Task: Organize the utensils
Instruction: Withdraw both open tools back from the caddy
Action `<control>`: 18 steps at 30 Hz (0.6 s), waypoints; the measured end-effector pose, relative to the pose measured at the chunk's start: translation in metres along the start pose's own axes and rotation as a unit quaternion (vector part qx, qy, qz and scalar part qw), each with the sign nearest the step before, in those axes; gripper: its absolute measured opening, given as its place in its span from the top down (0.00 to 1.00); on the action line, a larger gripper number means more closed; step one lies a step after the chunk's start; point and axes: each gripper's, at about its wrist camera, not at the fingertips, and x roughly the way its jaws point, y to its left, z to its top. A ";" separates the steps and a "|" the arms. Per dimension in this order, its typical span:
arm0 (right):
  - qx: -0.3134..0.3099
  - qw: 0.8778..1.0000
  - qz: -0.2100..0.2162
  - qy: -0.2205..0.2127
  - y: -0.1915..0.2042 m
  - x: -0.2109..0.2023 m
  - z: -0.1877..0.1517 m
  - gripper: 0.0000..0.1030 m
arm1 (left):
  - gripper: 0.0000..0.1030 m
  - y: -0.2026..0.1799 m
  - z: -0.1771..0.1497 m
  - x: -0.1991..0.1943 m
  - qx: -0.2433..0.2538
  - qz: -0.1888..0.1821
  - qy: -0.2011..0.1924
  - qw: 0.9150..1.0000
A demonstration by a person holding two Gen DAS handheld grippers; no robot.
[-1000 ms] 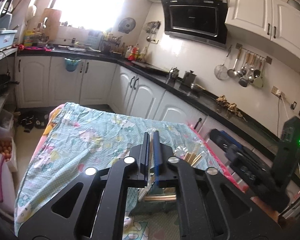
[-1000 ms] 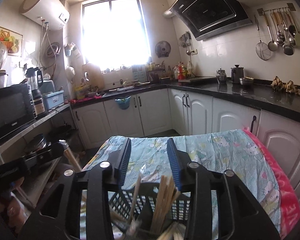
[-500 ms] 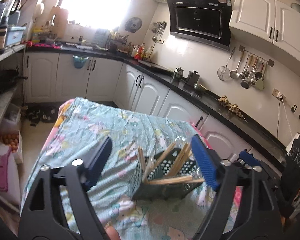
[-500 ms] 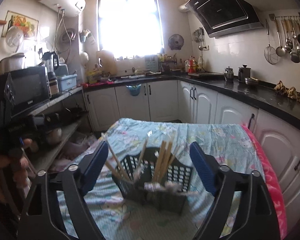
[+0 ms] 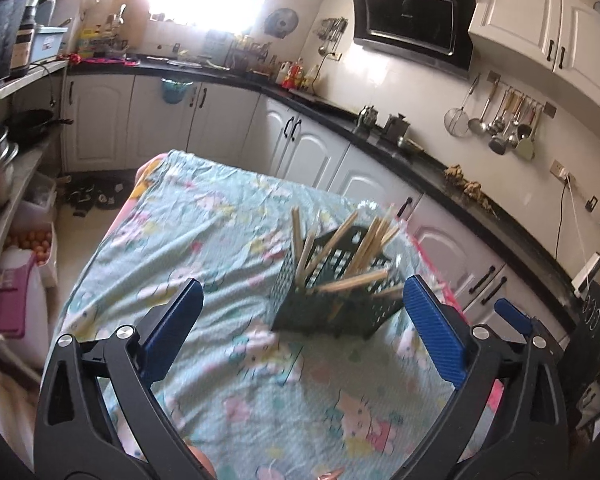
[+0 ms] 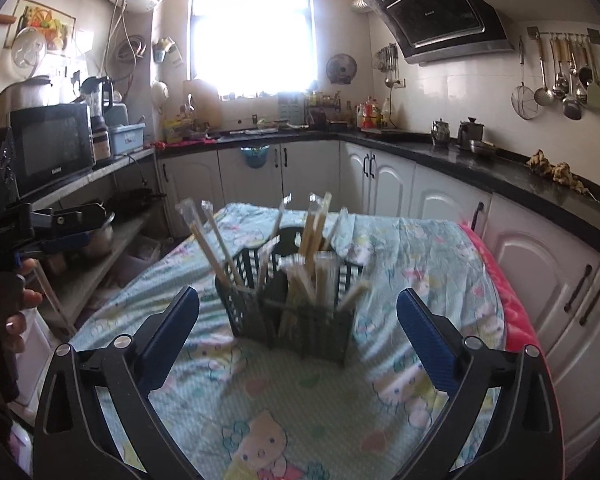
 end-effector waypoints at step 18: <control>-0.045 0.996 -0.055 -0.049 0.016 -0.030 -0.063 0.06 | 0.10 0.009 -0.085 -0.013 0.011 0.073 0.003 0.997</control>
